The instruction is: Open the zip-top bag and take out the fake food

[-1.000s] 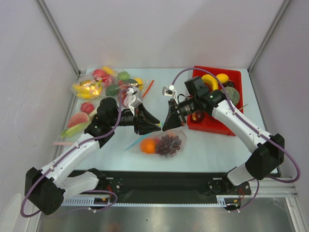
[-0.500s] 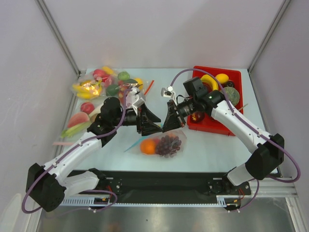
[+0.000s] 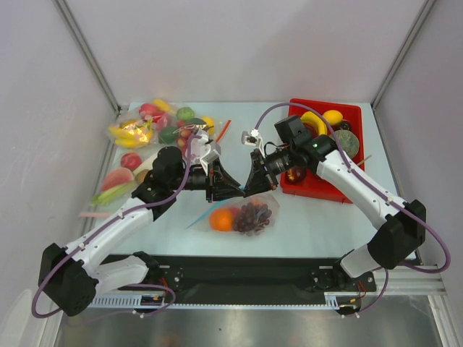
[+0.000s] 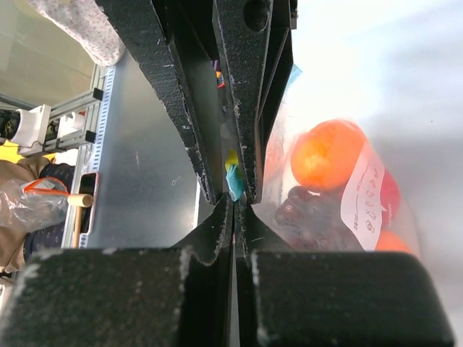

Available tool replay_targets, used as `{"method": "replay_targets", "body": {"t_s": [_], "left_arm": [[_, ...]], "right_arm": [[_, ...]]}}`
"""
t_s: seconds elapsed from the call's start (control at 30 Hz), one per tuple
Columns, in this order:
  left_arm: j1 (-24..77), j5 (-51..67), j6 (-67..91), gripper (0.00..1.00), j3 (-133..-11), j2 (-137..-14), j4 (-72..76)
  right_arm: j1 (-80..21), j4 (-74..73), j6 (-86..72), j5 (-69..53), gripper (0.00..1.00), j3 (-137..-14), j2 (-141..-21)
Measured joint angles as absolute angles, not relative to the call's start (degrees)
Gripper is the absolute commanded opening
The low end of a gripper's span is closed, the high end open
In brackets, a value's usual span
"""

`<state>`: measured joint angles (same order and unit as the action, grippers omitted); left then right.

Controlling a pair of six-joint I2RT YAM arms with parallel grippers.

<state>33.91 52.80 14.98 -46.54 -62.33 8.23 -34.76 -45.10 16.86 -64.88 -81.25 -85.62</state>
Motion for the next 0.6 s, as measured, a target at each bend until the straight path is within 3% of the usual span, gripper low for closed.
{"method": "replay_targets", "body": {"t_s": [0.33,0.6], "left_arm": [[33.89,52.01,14.15,0.00,-46.54,-60.97,6.52],[33.85,50.96,12.91,0.00,-46.52,-60.05,6.02]], "right_arm": [[-33.71,-45.08,16.67,-64.90,0.00,-81.25,-85.62],[-32.08,-41.39,13.50,-64.42,0.00,-79.59,-84.47]]}}
